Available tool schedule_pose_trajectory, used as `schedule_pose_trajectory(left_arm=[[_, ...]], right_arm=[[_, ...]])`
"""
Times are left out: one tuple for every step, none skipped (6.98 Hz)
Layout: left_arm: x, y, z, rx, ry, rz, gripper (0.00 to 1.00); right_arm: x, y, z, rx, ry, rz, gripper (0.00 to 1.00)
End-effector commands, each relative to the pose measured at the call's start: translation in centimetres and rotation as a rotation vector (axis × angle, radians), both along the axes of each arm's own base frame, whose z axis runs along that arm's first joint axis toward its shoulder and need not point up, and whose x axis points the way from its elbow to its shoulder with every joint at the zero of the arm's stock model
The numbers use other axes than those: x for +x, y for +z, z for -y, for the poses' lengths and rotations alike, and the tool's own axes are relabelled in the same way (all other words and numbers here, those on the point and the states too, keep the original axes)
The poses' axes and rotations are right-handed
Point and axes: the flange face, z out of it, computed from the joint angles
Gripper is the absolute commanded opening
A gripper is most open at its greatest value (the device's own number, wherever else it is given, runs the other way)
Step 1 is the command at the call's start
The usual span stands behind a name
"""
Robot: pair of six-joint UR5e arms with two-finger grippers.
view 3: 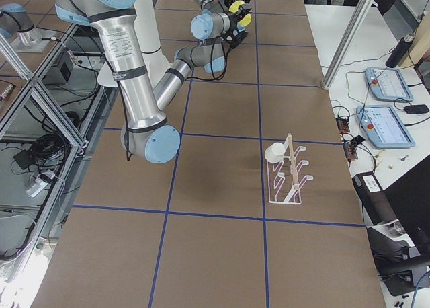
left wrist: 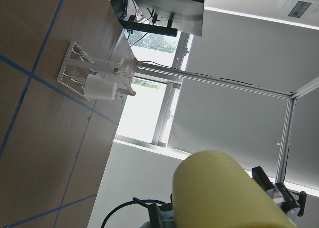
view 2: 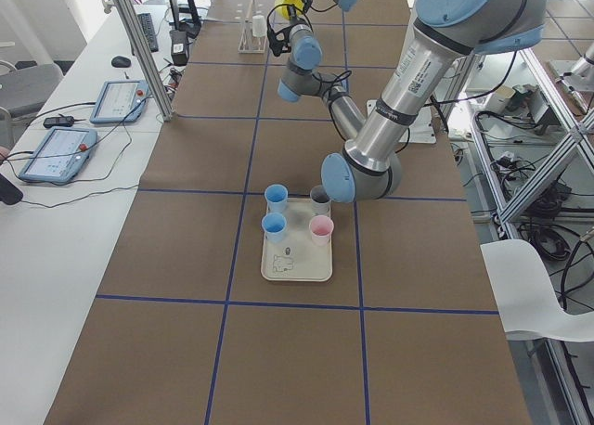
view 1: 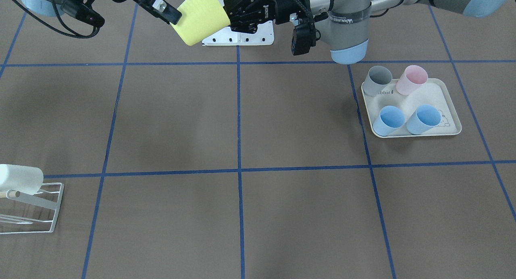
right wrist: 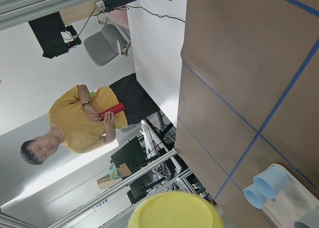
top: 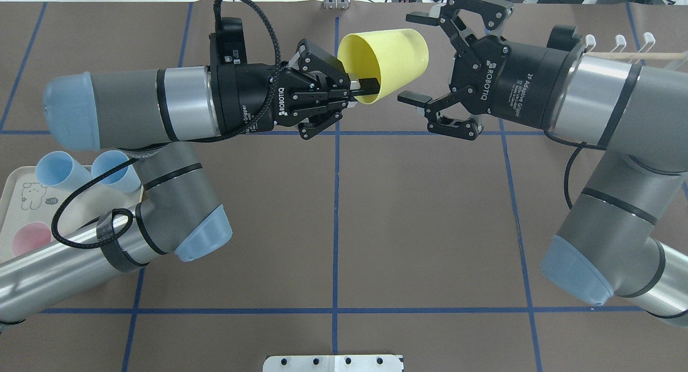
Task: Transfer IKEA cup to right arm and place on rack
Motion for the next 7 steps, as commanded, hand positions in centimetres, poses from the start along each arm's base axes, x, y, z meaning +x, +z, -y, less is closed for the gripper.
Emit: schedule_pose_trajectory(left_arm=[[0.1,-0.1,-0.3,0.001,0.007,-0.004,0.00],[0.2,-0.2,-0.5,0.004,0.009,-0.005,0.00],[0.2,-0.5,-0.6,0.006,0.011,-0.009,0.00],[0.2,-0.6,-0.6,0.007,0.011,-0.010,0.00],[0.2,-0.8,-0.6,0.008,0.011,-0.011,0.00],[0.2,-1.9,-0.5,0.011,0.009,-0.020,0.00],[0.2,-1.9,-0.5,0.009,0.010,-0.019,0.19]], right_arm=[[0.1,0.0,0.0,-0.005,0.000,0.006,1.00],[0.1,0.0,0.0,-0.008,0.000,0.005,0.99],[0.1,0.1,0.0,-0.007,0.000,0.003,0.99],[0.1,0.0,0.0,-0.006,0.000,0.005,0.97],[0.2,0.0,-0.1,-0.009,-0.001,0.008,0.51],[0.7,0.2,-0.1,-0.018,0.021,0.011,0.01],[0.8,0.3,0.0,-0.021,0.034,0.014,0.00]])
